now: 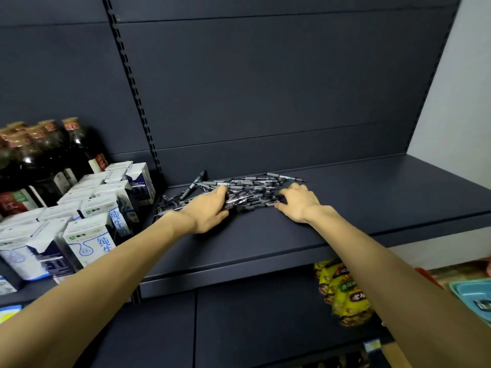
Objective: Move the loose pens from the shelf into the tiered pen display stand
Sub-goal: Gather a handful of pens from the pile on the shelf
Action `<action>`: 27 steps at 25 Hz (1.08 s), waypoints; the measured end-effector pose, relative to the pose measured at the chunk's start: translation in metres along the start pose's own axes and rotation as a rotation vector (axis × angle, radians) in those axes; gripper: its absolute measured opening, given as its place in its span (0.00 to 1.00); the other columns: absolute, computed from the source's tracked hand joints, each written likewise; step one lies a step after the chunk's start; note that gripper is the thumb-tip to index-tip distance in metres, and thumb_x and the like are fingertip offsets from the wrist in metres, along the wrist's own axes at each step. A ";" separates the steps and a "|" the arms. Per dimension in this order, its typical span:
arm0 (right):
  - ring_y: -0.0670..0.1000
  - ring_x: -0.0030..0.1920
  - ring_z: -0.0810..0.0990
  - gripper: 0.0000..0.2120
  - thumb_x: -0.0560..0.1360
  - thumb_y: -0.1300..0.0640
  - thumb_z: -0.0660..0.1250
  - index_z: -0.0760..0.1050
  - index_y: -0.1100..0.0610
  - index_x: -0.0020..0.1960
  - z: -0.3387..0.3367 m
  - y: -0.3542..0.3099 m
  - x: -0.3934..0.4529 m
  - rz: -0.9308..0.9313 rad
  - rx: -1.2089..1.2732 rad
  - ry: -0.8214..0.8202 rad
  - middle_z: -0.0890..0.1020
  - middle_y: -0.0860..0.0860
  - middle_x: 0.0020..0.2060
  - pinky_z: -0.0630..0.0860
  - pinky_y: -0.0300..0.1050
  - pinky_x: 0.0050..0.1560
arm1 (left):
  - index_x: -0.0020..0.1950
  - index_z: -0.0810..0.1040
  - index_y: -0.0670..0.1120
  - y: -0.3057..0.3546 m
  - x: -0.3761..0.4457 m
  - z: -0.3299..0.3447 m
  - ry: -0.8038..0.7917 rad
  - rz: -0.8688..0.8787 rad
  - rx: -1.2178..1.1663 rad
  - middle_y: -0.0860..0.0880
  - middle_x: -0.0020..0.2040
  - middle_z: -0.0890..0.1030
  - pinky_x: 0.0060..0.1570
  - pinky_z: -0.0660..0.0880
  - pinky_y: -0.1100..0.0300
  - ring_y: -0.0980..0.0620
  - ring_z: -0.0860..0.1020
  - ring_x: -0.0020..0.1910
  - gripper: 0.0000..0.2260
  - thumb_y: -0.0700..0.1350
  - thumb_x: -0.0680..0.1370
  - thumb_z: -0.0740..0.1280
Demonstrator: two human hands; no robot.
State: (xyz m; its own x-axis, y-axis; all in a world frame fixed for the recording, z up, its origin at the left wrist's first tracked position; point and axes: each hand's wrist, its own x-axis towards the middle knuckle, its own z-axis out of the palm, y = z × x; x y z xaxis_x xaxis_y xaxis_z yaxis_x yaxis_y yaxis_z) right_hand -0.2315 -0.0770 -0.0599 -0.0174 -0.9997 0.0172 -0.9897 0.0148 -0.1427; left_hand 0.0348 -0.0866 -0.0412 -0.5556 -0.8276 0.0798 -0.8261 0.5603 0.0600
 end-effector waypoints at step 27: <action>0.44 0.43 0.83 0.06 0.69 0.52 0.82 0.85 0.49 0.39 -0.009 0.031 0.005 0.053 0.928 0.219 0.86 0.46 0.38 0.76 0.40 0.49 | 0.49 0.77 0.47 -0.007 0.002 0.007 0.494 -0.280 -0.327 0.46 0.43 0.84 0.43 0.76 0.49 0.37 0.80 0.46 0.09 0.50 0.77 0.71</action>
State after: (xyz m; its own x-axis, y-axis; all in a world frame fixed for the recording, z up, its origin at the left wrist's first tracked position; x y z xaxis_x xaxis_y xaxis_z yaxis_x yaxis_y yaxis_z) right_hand -0.2633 -0.0810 -0.0549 -0.1778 -0.9710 0.1595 -0.4811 -0.0556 -0.8749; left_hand 0.0384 -0.0925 -0.0482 -0.1506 -0.8750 0.4601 -0.8188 0.3712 0.4380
